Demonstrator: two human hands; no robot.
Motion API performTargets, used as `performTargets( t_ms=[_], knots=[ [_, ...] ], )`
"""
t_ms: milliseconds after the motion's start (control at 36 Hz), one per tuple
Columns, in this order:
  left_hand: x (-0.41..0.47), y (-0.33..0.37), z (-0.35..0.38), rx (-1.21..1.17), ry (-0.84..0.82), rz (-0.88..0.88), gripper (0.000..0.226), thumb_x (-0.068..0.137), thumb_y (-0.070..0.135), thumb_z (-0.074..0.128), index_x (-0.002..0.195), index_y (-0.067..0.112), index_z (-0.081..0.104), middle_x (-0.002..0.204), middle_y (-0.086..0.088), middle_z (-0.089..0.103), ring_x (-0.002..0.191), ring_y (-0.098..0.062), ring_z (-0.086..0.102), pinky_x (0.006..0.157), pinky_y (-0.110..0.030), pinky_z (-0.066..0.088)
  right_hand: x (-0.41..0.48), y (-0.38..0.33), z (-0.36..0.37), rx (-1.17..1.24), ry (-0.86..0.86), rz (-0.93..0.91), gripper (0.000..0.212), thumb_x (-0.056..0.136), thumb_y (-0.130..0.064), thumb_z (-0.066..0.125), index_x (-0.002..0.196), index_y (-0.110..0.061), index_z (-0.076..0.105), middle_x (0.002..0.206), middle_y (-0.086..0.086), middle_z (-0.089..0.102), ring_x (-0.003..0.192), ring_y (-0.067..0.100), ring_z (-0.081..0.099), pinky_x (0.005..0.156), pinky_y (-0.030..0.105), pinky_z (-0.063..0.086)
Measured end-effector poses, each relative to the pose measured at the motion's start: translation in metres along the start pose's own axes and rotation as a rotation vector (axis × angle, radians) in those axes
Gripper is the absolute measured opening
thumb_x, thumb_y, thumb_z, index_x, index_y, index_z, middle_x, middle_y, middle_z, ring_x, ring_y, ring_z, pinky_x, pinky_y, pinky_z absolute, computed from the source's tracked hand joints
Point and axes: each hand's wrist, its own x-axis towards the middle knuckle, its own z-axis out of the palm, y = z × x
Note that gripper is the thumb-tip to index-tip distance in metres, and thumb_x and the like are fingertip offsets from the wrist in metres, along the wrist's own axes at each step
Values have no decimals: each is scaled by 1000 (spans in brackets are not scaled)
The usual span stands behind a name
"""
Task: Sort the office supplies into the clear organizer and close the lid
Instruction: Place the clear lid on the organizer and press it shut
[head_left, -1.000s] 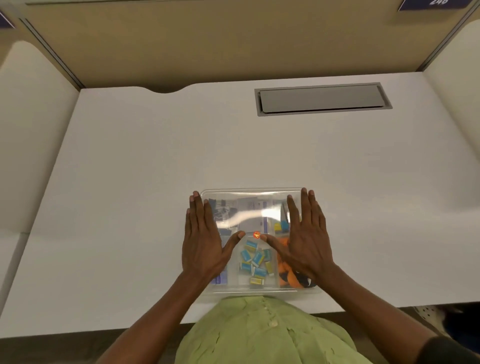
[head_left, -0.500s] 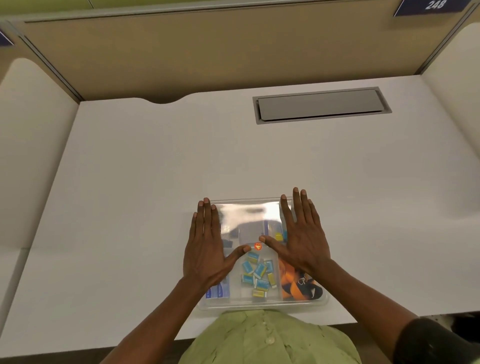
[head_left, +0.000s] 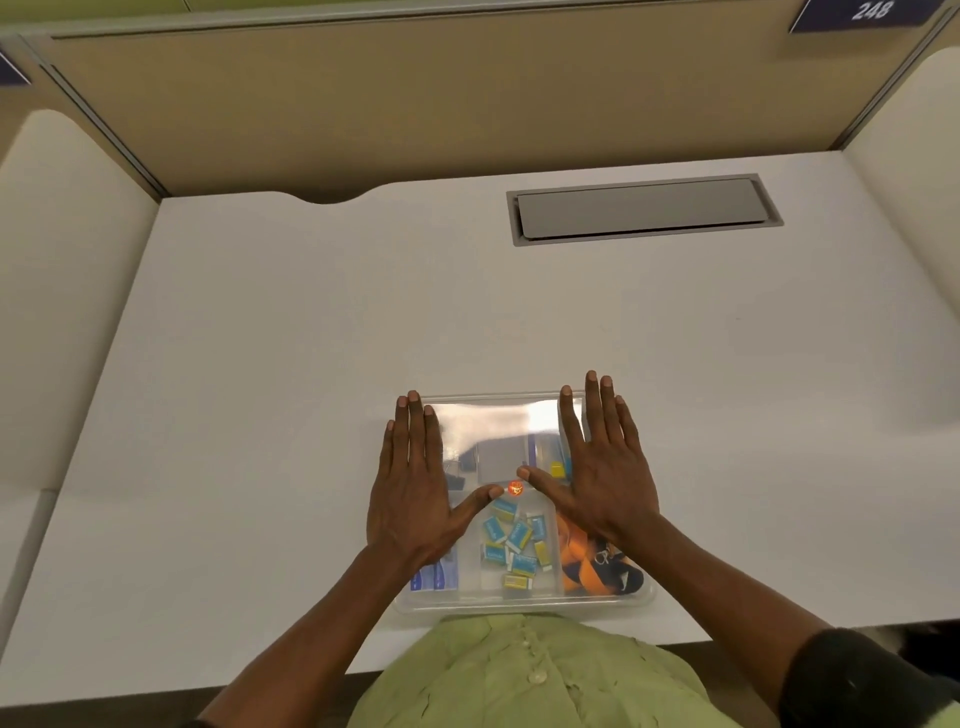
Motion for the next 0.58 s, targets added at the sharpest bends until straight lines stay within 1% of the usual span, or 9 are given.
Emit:
performTargets(
  t_ms=[139, 250, 333, 444, 528, 583],
  knots=[
    [0, -1, 2, 19, 16, -4, 124, 84, 92, 38, 165, 7, -1, 175, -11, -12, 163, -26, -7, 130, -52, 19, -1, 0, -2, -11, 37, -16, 114, 82, -91, 35, 164, -18, 2, 171, 15, -9, 159, 32, -6, 126, 53, 15],
    [5, -1, 1, 17, 29, -7, 120, 87, 88, 39, 165, 4, 5, 175, -12, -10, 163, -26, -6, 130, -53, 20, 5, 0, -6, -19, 39, -34, 114, 83, -90, 35, 164, -17, 1, 170, 17, -10, 159, 33, -7, 125, 56, 20],
    [4, -2, 2, 18, 39, -5, 116, 90, 86, 39, 165, 3, 8, 175, -13, -10, 163, -27, -6, 130, -54, 18, 6, 1, -6, -21, 32, -39, 114, 83, -91, 34, 164, -17, 0, 170, 17, -11, 158, 33, -7, 125, 56, 20],
    [-4, 1, -3, 59, 52, -37, 106, 95, 82, 32, 165, 4, 12, 174, -15, -9, 163, -28, -7, 131, -54, 16, 6, 0, -10, -23, 16, -33, 115, 82, -92, 32, 163, -18, -1, 170, 17, -13, 158, 33, -10, 126, 56, 17],
    [-20, 6, -6, 9, 87, -60, 103, 96, 80, 32, 166, 9, 6, 175, -12, -9, 163, -27, -6, 132, -52, 10, -3, -5, -16, -13, 28, -23, 110, 87, -88, 30, 164, -16, 1, 170, 15, -12, 158, 31, -9, 126, 55, 17],
    [-37, 8, -5, -8, 94, -57, 103, 96, 80, 32, 166, 10, 5, 175, -11, -8, 163, -27, -5, 132, -52, 9, -17, -11, -20, -3, 40, -21, 106, 88, -87, 29, 164, -16, 7, 171, 15, -10, 159, 30, -8, 127, 55, 17]
  ],
)
